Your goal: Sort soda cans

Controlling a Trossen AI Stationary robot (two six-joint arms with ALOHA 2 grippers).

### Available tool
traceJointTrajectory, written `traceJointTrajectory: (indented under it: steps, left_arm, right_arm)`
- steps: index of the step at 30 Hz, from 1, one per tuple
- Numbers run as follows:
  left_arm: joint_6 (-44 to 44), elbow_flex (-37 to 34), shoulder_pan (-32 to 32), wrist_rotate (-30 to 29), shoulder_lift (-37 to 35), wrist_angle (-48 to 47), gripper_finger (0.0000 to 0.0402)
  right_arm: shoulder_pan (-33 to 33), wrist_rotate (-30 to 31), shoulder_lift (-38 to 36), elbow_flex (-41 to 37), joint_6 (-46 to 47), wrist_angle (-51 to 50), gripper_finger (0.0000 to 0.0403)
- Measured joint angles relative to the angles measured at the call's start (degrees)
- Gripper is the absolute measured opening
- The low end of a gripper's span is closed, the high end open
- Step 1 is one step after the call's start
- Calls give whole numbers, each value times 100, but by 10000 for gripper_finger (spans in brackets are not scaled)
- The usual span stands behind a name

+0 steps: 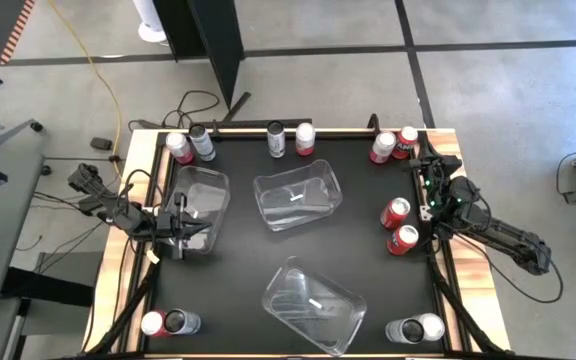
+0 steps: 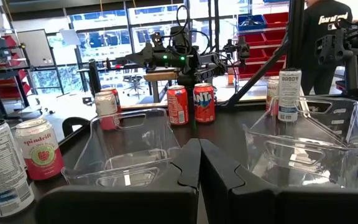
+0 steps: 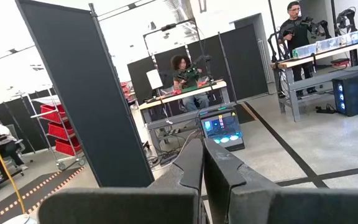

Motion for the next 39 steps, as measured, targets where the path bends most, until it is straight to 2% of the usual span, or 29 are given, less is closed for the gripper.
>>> traceJointTrajectory:
  steps: [9,19,24,29,33,39]
  left_arm:
    - [291,0,0,11,0,151,0]
    - [353,0,9,83,0,1517,0]
    - [-125,86,9,303,1,1382,0]
    - [-617,190,9,1666,7,772,0]
    - [-922,232,11,1884,-2,883,0]
    - [-681,234,11,2065,0,800,1]
  right_arm:
    - [0,0,2,-1,-1,0,33]
    - [0,0,2,-1,0,1,33]
    - [1,0,2,-1,0,-1,33]
    - [0,0,2,-1,0,-1,33]
    - [0,0,1,-1,0,-2,33]
    - [0,0,2,0,0,-3,33]
